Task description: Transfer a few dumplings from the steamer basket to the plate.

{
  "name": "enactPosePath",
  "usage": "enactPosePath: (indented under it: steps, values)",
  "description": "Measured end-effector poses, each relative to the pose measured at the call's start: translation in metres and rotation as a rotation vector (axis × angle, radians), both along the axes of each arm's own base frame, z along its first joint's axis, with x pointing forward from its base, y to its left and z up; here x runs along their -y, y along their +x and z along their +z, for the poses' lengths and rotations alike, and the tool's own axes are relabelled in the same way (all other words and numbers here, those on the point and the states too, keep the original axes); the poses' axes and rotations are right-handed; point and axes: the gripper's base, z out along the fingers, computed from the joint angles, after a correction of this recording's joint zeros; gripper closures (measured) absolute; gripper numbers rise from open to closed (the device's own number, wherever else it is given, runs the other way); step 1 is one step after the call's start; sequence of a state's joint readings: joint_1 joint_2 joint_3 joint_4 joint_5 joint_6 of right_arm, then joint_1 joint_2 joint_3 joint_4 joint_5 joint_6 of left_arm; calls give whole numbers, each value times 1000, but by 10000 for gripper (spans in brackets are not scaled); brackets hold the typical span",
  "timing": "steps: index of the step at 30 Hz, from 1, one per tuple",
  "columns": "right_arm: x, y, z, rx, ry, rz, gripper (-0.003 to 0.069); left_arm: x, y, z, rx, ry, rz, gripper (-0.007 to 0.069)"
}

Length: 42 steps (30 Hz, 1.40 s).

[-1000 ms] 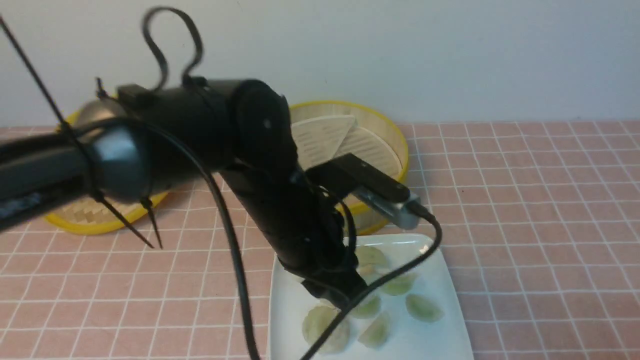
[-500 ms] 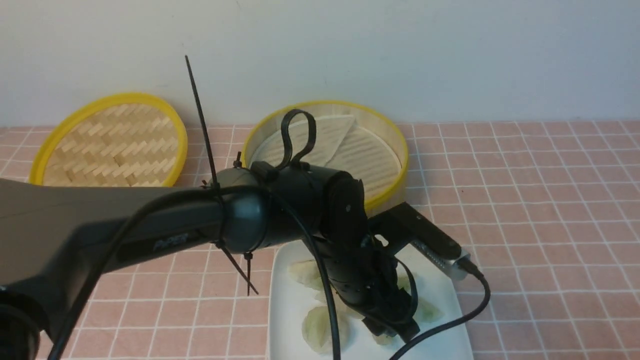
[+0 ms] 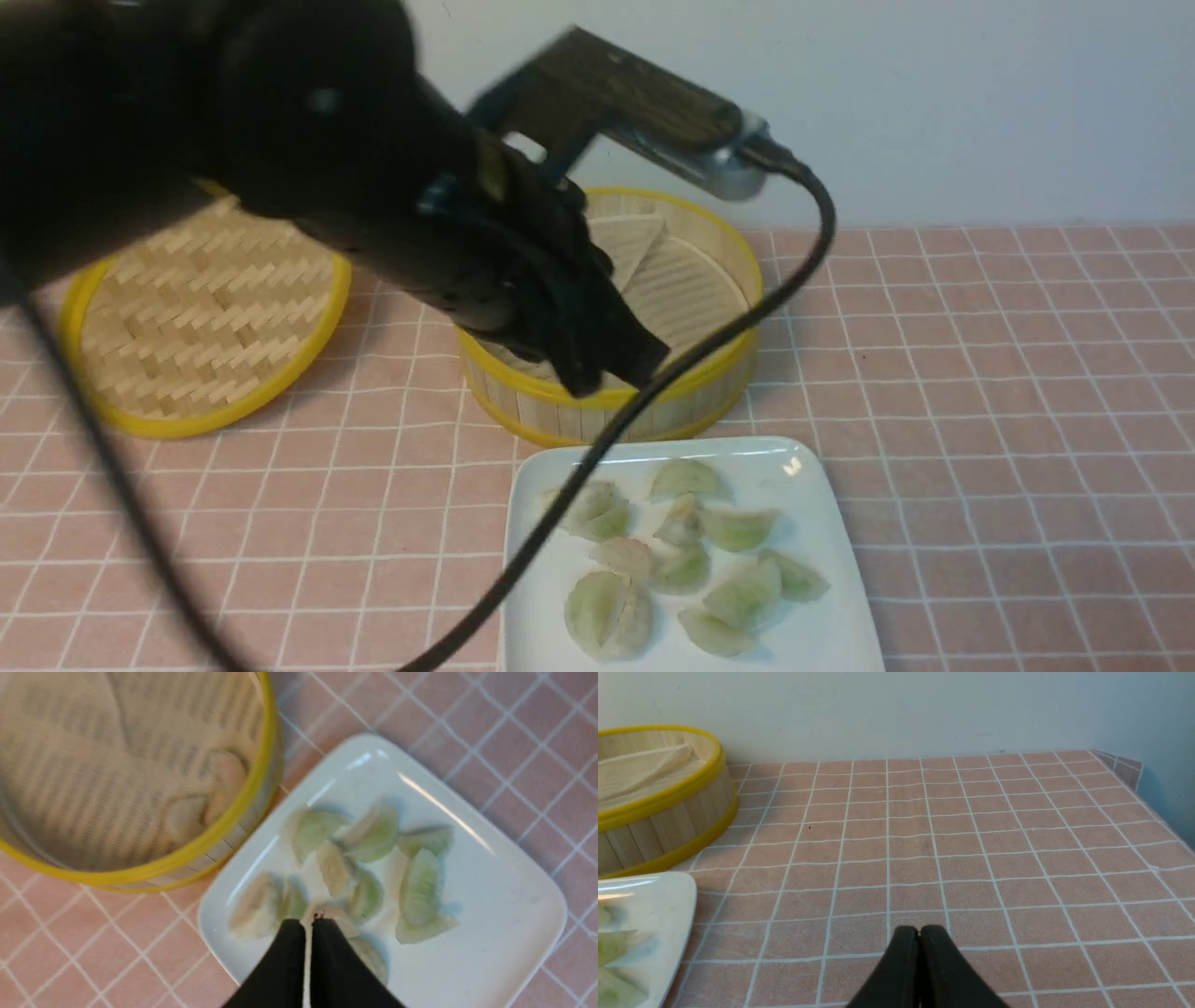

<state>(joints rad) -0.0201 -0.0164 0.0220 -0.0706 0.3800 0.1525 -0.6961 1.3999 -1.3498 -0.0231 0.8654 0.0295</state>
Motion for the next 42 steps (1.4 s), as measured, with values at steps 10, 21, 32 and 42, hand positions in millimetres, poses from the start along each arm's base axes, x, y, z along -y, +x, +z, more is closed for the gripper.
enactPosePath:
  steps: [10, 21, 32, 42]
  values:
    - [0, 0, 0, 0, 0, 0, 673, -64, -77, -26, 222, -279, 50, 631]
    - [0, 0, 0, 0, 0, 0, 673, -80, -96, -59, 221, -267, 49, 631]
    - [0, 0, 0, 0, 0, 0, 673, -121, -108, -38, 330, -355, 236, 631]
    - [0, 0, 0, 0, 0, 0, 673, -180, -158, -107, 610, -300, 508, 631]
